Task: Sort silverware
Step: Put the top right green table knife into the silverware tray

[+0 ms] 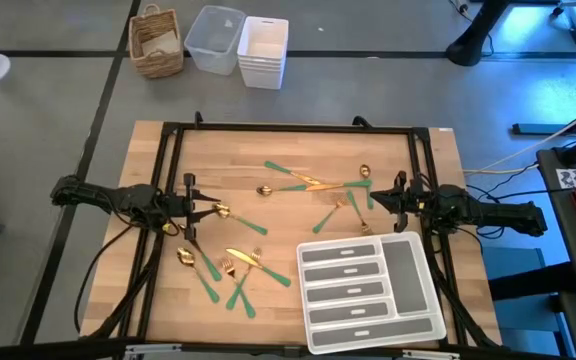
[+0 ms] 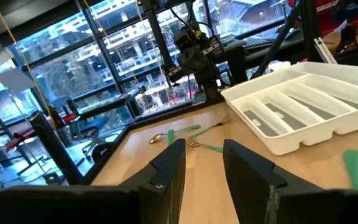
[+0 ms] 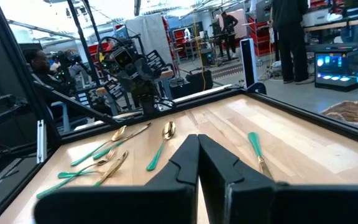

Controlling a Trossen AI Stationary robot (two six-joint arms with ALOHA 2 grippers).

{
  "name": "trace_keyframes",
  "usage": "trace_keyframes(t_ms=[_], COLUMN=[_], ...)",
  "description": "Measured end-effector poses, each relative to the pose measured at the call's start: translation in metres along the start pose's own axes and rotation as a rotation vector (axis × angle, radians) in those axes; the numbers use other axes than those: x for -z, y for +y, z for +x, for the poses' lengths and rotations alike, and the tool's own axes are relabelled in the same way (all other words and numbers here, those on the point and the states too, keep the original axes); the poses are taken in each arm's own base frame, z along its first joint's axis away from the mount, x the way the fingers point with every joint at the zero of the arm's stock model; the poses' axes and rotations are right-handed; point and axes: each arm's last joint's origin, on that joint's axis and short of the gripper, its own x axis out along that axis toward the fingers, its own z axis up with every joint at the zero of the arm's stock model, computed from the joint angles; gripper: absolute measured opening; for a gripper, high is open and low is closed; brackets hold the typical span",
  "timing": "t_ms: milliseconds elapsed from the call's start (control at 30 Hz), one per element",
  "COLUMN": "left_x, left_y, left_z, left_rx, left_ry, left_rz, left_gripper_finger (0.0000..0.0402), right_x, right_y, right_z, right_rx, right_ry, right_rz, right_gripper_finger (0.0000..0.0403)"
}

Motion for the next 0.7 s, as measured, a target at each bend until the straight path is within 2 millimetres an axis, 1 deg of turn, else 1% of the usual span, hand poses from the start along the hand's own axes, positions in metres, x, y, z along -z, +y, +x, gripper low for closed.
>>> trace_keyframes(t_ms=[133, 233, 333, 467, 600, 700], left_x=[-0.001, -0.001, -0.002, -0.004, -0.007, -0.006], left_y=[0.0, 0.0, 0.001, 0.002, 0.003, 0.002], left_z=[0.0, 0.0, 0.0, 0.0, 0.0, 0.0], left_rx=[-0.002, 0.007, 0.002, -0.005, -0.011, -0.011], left_ry=[-0.005, -0.014, -0.021, -0.046, -0.071, -0.067], left_rz=[-0.021, -0.122, -0.223, -0.28, -0.288, -0.288], left_gripper_finger=[0.0102, 0.0102, 0.0102, 0.0102, 0.0102, 0.0102], right_x=[-0.001, -0.007, -0.026, -0.055, -0.086, -0.107], right_y=[0.0, 0.002, 0.006, 0.013, 0.021, 0.027], right_z=[0.0, -0.001, -0.001, 0.003, 0.018, 0.036], right_rx=[-0.001, -0.003, -0.012, -0.009, 0.018, 0.062], right_ry=[-0.007, -0.01, -0.048, -0.042, 0.025, 0.108], right_rz=[0.025, 0.023, -0.002, -0.088, -0.21, -0.286], right_gripper_finger=[0.001, 0.001, 0.001, 0.001, 0.0017, 0.0042])
